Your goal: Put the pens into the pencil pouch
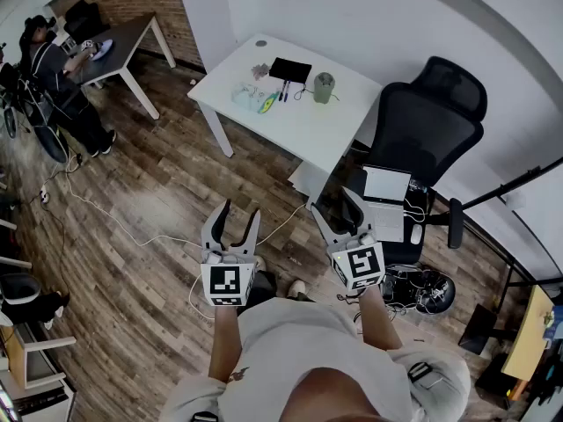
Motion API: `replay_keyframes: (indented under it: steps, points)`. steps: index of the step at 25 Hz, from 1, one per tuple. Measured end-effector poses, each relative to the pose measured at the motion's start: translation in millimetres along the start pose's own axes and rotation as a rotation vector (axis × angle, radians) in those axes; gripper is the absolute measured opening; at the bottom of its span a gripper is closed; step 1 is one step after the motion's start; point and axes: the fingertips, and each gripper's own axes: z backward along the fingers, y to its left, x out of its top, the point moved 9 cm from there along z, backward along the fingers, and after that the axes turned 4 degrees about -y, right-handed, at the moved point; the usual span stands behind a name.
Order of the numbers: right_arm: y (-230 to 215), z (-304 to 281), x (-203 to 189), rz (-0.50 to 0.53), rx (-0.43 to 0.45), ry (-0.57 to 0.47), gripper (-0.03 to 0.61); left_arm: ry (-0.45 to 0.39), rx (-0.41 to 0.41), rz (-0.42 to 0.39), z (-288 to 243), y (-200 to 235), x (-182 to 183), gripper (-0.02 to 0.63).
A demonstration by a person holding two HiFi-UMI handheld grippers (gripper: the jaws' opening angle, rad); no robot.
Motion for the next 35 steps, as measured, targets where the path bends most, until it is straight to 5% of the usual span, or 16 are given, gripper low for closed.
replay_keyframes:
  steps: [15, 35]
  points:
    - [-6, -42, -14, -0.018, 0.038, -0.014, 0.307, -0.034, 0.014, 0.009, -37, 12, -14, 0.233]
    - [-35, -210, -15, 0.0, -0.026, 0.017, 0.322, -0.042, -0.053, 0.023, -170, 129, -28, 0.25]
